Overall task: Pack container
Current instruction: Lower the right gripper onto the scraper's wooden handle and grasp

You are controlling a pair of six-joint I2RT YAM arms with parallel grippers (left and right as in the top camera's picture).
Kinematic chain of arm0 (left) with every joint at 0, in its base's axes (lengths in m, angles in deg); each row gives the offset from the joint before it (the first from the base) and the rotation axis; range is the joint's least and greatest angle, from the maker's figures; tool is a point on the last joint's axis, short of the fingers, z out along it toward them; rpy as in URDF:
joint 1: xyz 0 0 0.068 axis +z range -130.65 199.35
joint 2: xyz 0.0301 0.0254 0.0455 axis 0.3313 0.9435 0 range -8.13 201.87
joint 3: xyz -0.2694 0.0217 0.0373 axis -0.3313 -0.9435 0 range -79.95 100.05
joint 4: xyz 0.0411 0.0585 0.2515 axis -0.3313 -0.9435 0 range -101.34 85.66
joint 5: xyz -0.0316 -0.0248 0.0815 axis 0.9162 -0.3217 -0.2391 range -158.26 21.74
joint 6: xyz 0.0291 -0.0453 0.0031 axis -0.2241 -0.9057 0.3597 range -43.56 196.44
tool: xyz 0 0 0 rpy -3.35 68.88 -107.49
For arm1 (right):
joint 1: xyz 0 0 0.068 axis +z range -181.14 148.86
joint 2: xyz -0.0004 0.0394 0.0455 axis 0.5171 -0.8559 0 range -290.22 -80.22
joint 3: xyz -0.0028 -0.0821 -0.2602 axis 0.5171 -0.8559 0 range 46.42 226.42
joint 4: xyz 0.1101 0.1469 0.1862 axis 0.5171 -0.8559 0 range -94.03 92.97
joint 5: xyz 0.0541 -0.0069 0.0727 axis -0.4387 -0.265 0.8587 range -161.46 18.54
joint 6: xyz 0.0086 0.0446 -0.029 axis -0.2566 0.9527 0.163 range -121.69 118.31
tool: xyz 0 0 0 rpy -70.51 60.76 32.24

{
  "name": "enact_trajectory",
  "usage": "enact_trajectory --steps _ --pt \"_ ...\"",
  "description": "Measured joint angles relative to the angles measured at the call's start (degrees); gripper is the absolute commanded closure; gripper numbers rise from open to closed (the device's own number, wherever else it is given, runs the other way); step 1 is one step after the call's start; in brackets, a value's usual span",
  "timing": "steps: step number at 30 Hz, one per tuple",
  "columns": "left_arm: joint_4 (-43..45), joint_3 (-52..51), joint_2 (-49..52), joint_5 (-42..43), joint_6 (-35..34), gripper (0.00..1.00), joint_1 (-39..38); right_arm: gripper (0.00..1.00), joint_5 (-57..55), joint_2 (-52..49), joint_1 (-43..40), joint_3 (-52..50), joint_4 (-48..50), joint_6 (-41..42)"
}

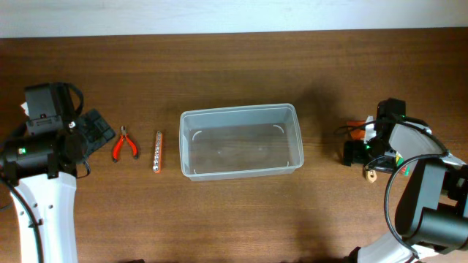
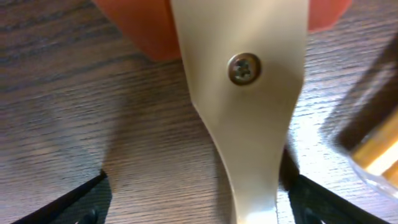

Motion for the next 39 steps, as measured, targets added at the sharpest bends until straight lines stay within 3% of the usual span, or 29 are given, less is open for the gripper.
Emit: enact_trajectory --steps 4,11,17,24,39 --pt "-0.07 0.0 0.0 0.0 0.0 0.04 0.0 0.39 0.24 -0.07 0.07 0.09 0.39 -0.46" --pt "-0.15 0.0 0.0 0.0 0.0 0.04 0.0 0.5 0.22 -0.11 0.07 0.15 0.57 -0.5" --pt "-0.2 0.0 0.0 0.0 0.0 0.04 0.0 0.73 0.15 -0.17 0.07 0.2 0.72 -0.94" --pt "-0.24 0.0 0.0 0.0 0.0 0.04 0.0 0.88 -0.5 -0.22 0.09 0.31 0.81 -0.72" --pt "-0.46 0.0 0.0 0.0 0.0 0.04 0.0 0.96 -0.63 -0.22 0.11 0.42 0.81 -0.52"
